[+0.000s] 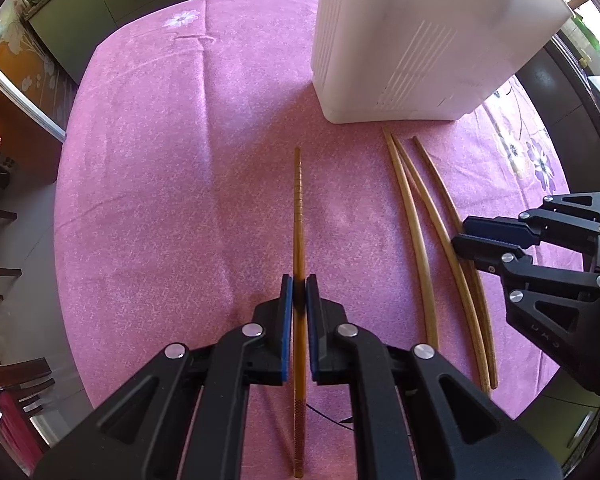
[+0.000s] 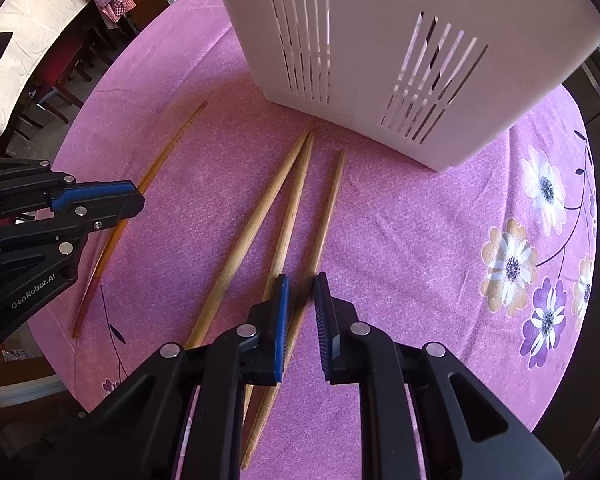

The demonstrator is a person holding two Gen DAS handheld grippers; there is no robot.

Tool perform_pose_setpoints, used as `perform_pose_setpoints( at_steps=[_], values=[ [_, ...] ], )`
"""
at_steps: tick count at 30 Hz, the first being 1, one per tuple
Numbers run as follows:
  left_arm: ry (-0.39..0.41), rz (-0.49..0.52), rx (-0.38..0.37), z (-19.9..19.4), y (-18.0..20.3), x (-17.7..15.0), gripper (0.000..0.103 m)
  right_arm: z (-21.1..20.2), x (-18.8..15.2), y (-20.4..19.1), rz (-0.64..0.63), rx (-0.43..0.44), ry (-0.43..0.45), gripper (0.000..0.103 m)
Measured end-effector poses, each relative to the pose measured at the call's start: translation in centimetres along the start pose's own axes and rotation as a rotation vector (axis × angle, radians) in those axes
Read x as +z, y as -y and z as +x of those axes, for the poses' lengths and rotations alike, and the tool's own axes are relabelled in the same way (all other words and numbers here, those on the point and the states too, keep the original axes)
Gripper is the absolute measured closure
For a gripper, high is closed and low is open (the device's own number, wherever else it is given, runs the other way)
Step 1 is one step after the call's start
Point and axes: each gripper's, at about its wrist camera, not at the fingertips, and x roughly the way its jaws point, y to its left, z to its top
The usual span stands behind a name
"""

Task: Organize utensils
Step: 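Lift both chopsticks upright and carry them toward the white holder with both tools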

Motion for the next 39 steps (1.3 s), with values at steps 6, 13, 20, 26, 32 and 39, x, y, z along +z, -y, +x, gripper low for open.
perform_pose_setpoints(
  at_steps=[6,13,20,26,32,39],
  values=[
    [-0.021,-0.005,0.005,0.6,0.6,0.2,0.096,0.3,0.1,0.0,-0.003,0.0,0.009,0.094],
    [-0.037,0.012,0.032,0.9,1.2,0.8,0.096,-0.4,-0.6,0.9,-0.014,-0.001,0.018,0.094],
    [-0.041,0.025,0.047,0.7,2.1,1.4,0.097,-1.8,-2.0,1.6,-0.009,0.022,0.054,0.095],
    [0.054,0.018,0.01,-4.0,1.4,1.5,0.097,-7.7,-4.1,3.0,-0.002,0.036,0.189,0.097],
    [0.166,0.041,-0.001,-9.6,1.5,0.2,0.097,-13.7,-6.8,4.8,0.014,0.03,0.324,0.099],
    [0.205,0.055,-0.002,-12.1,2.1,-1.7,0.097,-11.1,-5.9,5.0,0.036,0.024,0.23,0.098]
  ],
)
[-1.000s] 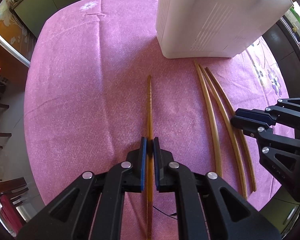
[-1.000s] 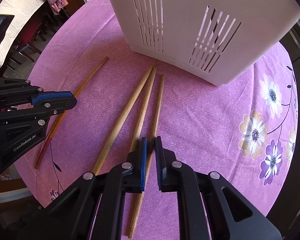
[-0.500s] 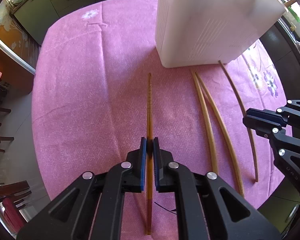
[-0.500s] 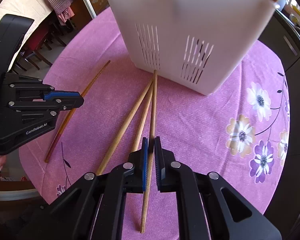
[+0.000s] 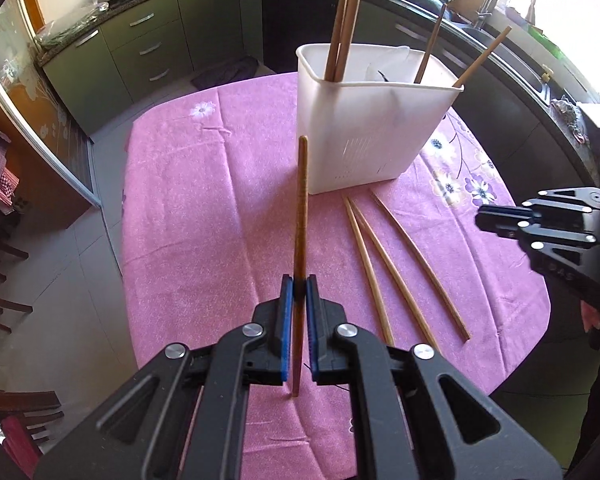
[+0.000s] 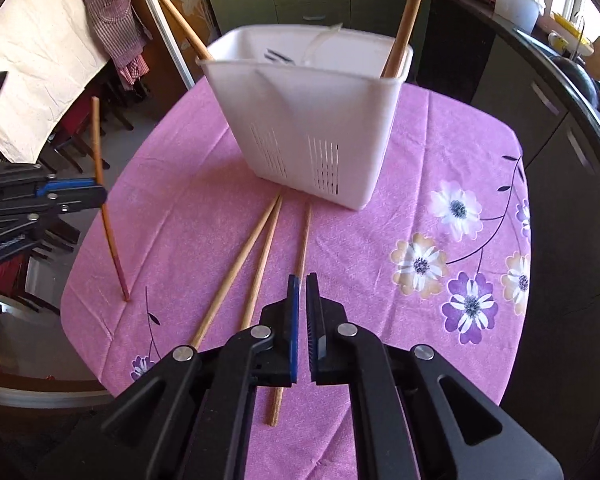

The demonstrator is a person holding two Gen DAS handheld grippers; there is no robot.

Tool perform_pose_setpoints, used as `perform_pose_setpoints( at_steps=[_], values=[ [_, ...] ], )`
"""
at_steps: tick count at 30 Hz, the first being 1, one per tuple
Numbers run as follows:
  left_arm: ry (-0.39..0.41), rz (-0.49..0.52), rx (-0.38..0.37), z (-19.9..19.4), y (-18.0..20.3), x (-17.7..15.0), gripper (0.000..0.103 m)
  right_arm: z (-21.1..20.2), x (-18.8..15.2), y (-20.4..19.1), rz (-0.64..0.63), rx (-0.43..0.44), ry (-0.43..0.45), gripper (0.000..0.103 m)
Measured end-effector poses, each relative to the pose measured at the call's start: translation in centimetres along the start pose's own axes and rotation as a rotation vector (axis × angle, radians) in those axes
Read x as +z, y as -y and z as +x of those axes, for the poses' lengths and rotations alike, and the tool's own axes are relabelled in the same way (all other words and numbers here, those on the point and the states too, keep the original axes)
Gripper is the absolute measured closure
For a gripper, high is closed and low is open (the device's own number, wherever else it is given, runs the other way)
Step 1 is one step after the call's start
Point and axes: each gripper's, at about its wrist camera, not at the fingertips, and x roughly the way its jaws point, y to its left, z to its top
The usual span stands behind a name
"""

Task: Organize utensils
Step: 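Lift both chopsticks upright and carry them toward the white holder with both tools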

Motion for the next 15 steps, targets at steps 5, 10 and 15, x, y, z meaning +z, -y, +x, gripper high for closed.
perform_pose_setpoints(
  at_steps=[5,10,15],
  values=[
    [0.017,0.012,-0.012,-0.8,0.4,-1.0,0.097,6.1,0.6,-0.1,0.006,0.006,-0.11,0.096],
    [0.036,0.032,-0.025,-1.5,0.9,-1.5,0.097,8.2,1.8,-0.5,0.015,0.003,-0.142,0.096],
    [0.043,0.038,-0.036,-1.8,0.8,-1.7,0.097,10.2,2.5,-0.5,0.023,-0.028,-0.193,0.091]
  ],
)
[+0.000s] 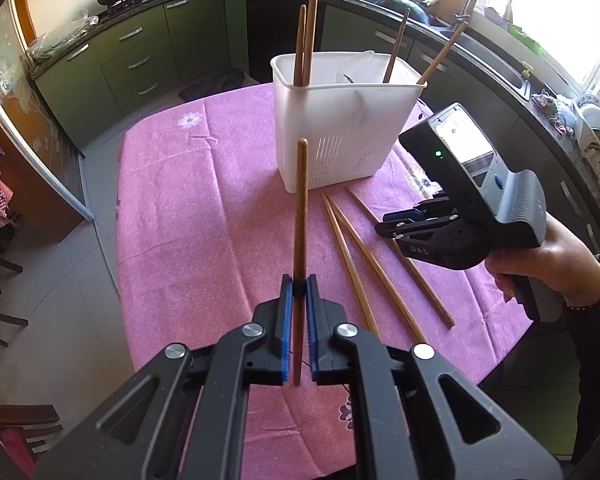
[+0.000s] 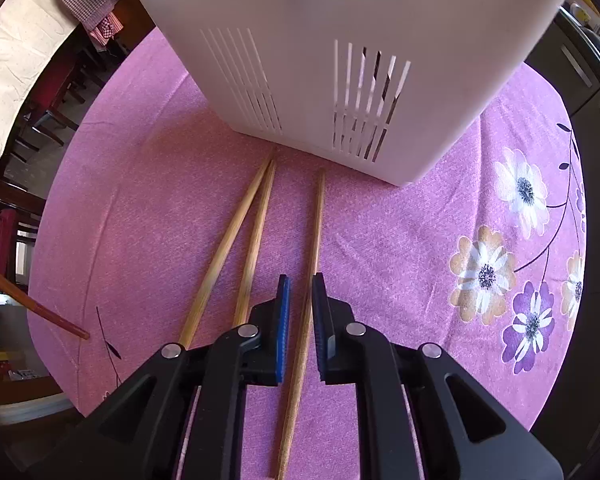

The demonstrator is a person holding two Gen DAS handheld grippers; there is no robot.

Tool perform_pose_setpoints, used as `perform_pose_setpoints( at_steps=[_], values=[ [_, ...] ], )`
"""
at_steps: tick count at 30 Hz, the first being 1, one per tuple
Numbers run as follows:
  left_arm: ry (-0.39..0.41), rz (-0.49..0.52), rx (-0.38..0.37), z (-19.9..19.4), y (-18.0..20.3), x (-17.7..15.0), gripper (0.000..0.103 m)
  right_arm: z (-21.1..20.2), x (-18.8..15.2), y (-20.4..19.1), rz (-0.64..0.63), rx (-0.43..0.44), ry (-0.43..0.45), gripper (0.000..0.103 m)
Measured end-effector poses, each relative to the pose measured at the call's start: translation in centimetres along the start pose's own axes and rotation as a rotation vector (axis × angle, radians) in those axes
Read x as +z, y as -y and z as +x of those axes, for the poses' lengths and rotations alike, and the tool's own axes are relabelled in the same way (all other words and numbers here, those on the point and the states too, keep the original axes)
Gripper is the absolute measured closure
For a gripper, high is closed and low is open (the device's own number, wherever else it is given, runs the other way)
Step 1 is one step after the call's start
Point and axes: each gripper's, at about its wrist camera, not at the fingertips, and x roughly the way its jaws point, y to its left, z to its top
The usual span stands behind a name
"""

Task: Organize utensils
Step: 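Lift both chopsticks upright and carry them toward the white holder with both tools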

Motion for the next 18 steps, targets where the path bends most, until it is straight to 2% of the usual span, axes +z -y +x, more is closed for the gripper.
perform_pose_setpoints(
  at_steps=[4,5,9,12,18],
  values=[
    [-0.002,0.005,-0.003,-0.1,-0.2,-0.2,0.097,0.7,0.2,-0.2,-0.002,-0.017,-0.009,0.09],
    [-0.002,0.005,-0.005,-0.1,-0.2,-0.2,0.097,0.7,0.3,-0.4,-0.007,-0.028,-0.006,0.095],
    [0.004,0.005,-0.005,-0.2,-0.4,-0.3,0.097,0.2,-0.3,-1.2,-0.025,-0.039,0.025,0.096],
    [0.005,0.002,-0.003,-0.3,-0.6,-0.4,0.097,-2.0,-0.9,-1.2,-0.022,-0.014,0.089,0.096],
    [0.018,-0.004,0.002,-1.0,-0.7,-0.4,0.097,-10.2,-4.1,-0.6,-0.021,0.021,0.293,0.096]
  ],
)
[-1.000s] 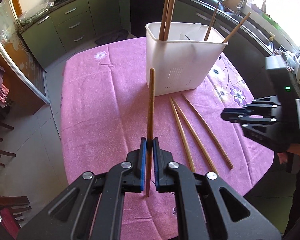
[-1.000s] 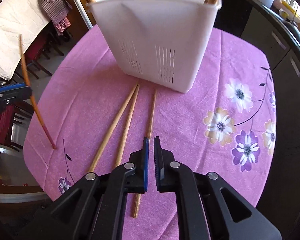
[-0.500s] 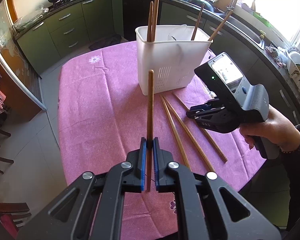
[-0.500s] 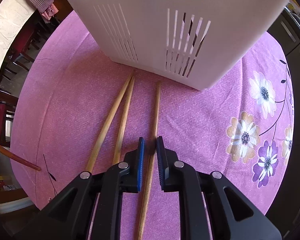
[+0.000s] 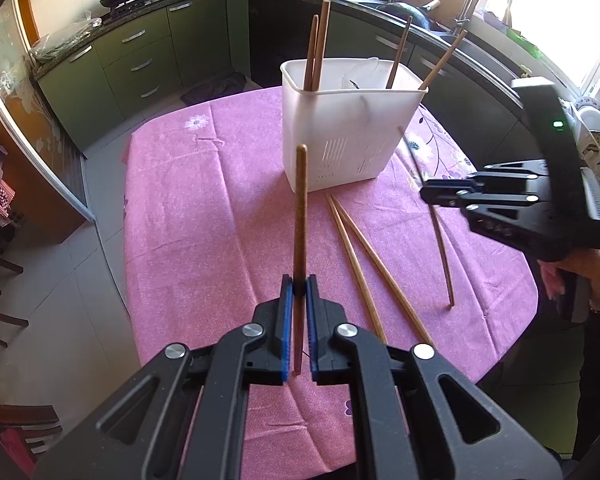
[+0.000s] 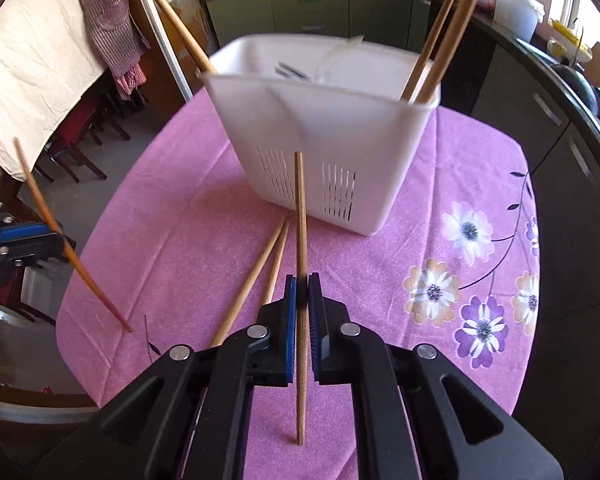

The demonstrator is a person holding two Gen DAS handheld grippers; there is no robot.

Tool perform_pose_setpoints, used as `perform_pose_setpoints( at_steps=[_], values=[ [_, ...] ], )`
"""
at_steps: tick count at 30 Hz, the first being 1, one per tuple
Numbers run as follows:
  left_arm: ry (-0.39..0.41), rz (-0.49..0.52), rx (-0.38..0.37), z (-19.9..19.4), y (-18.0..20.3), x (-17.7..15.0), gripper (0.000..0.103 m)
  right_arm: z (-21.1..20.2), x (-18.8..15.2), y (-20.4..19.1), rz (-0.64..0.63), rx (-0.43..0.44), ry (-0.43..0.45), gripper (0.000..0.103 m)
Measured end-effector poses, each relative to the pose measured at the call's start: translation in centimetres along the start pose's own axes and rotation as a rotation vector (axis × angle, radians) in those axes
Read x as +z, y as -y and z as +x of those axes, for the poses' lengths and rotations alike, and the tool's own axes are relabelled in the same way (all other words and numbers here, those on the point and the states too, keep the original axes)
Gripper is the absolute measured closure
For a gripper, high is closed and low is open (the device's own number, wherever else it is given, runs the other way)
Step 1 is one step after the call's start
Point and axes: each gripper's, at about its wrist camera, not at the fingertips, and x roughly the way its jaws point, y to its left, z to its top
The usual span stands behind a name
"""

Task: Organize utensils
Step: 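Lift both chopsticks upright and carry them toward the white holder with both tools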

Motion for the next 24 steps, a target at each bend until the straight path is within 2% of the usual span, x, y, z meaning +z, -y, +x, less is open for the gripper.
perform_pose_setpoints(
  at_steps=[4,11,18,24],
  values=[
    [0.009,-0.004,-0.002,-0.5,0.0,-0.2,0.097,-4.8,-2.1,-0.2,-0.024,-0.007,0.1,0.096],
    [0.028,0.001,0.003,-1.0,0.3,-0.8,0.097,-9.0,-5.5,0.2,-0.035,-0.007,0.167,0.096],
    [0.034,0.02,0.016,-1.3,0.9,-1.2,0.097,-10.1,-7.1,0.6,-0.033,-0.006,0.184,0.096],
    [0.05,0.019,0.018,-2.1,0.8,-1.2,0.097,-10.1,-7.0,1.1,-0.023,0.0,0.188,0.096]
  ],
)
